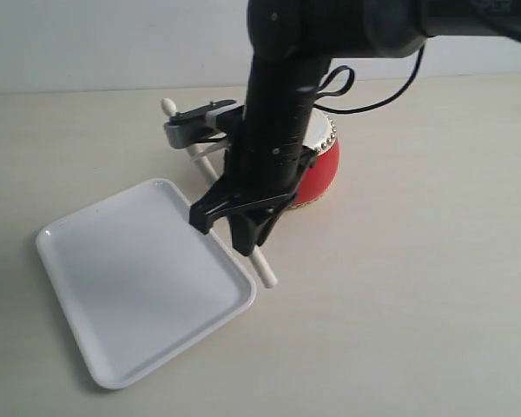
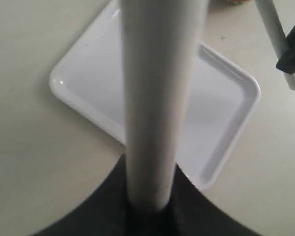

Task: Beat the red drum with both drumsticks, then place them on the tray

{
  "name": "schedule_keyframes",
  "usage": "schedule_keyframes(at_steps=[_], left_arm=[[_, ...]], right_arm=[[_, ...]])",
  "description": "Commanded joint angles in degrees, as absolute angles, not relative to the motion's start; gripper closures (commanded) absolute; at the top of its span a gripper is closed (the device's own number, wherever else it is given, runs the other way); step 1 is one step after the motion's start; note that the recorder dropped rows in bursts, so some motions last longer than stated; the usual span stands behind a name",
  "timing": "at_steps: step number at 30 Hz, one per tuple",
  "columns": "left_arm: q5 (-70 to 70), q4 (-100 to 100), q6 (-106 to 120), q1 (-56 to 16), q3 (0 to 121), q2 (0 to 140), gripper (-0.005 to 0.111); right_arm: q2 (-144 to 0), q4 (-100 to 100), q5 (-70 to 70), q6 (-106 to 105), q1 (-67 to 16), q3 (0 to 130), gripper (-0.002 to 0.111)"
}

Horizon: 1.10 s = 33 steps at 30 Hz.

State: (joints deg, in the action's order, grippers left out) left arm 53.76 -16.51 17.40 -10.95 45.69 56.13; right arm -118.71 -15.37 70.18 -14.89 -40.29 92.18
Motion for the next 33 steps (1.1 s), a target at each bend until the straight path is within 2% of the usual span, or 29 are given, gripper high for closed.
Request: schedule_keyframes(at_steps=[1, 11, 30, 33], left_arm=[[49.26, -15.89, 14.82, -8.06, 41.64, 49.06, 0.107], [46.45, -16.02, 14.54, -7.92, 40.5, 45.34, 0.107], [44.9, -17.82, 14.33, -7.92, 40.5, 45.34, 0.107], [44.67, -18.14, 14.33, -7.92, 40.5, 45.34, 0.107]], right_arm=[[-122.31, -12.62, 69.96, -14.75, -43.34, 97.2, 0.108], [-126.09, -5.64, 69.96, -15.4, -47.97, 101.2, 0.108], [-129.49, -5.66, 69.96, -16.4, -47.95, 103.13, 0.108], [-129.49, -6.79, 69.96, -16.4, -47.95, 103.86, 0.1]])
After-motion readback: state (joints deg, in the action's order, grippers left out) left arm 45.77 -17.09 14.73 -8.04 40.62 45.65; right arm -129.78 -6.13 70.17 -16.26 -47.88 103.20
